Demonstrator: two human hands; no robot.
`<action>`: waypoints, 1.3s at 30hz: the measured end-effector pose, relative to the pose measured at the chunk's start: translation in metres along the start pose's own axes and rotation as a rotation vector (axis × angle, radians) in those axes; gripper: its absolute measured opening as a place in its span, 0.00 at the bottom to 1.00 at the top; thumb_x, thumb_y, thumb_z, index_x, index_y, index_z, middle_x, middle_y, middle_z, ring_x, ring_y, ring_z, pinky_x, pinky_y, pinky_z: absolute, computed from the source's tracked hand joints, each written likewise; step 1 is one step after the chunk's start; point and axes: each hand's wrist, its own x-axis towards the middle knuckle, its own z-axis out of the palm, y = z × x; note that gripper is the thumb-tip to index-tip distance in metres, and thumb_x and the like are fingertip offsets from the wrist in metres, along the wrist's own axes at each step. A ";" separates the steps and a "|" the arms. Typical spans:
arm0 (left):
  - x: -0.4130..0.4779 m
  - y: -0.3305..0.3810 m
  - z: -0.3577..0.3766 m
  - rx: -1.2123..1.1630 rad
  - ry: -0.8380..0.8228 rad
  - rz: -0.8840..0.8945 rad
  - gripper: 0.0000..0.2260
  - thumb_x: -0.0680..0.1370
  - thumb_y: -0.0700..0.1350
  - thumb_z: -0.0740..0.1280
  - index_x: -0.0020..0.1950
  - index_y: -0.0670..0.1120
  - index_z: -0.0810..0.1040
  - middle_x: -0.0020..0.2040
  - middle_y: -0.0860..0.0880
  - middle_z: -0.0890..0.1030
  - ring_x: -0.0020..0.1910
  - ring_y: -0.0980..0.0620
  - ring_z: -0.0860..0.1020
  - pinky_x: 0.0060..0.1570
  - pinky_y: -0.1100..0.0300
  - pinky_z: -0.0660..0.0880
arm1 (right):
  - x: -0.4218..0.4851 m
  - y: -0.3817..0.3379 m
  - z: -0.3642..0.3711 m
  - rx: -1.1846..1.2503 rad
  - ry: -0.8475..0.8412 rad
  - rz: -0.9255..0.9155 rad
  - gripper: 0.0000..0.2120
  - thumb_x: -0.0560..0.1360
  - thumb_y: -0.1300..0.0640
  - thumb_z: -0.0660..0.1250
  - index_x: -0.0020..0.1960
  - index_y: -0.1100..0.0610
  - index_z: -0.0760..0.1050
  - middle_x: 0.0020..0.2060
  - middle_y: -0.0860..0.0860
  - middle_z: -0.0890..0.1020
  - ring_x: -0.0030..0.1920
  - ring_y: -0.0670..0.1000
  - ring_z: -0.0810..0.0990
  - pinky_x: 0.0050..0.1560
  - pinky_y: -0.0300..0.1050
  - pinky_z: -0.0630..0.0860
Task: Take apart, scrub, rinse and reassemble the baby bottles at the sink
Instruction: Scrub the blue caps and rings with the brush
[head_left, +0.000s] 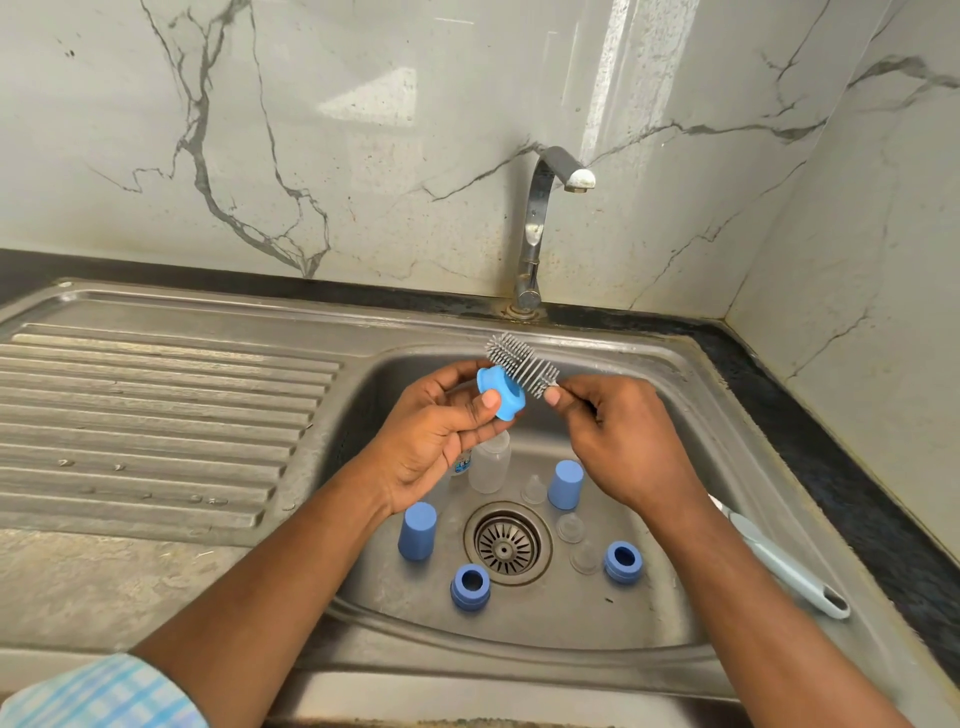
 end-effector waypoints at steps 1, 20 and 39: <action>0.002 0.002 -0.002 -0.027 0.038 0.017 0.22 0.70 0.37 0.69 0.64 0.39 0.75 0.56 0.42 0.83 0.54 0.45 0.83 0.52 0.56 0.81 | 0.000 -0.001 0.001 0.009 -0.018 -0.013 0.17 0.81 0.51 0.64 0.33 0.47 0.70 0.21 0.45 0.67 0.24 0.47 0.65 0.27 0.43 0.60; 0.000 0.002 0.000 -0.325 -0.091 -0.017 0.22 0.64 0.41 0.76 0.57 0.39 0.82 0.57 0.39 0.83 0.55 0.43 0.83 0.49 0.57 0.82 | 0.002 0.000 -0.001 -0.004 0.036 0.015 0.16 0.81 0.51 0.64 0.35 0.49 0.71 0.22 0.47 0.68 0.24 0.47 0.65 0.28 0.42 0.61; -0.003 0.006 0.008 -0.231 -0.015 -0.044 0.17 0.73 0.41 0.65 0.61 0.38 0.76 0.54 0.41 0.84 0.51 0.45 0.84 0.54 0.55 0.81 | 0.002 -0.002 0.002 -0.058 0.036 0.074 0.15 0.81 0.50 0.63 0.36 0.48 0.70 0.24 0.46 0.70 0.26 0.47 0.68 0.31 0.43 0.62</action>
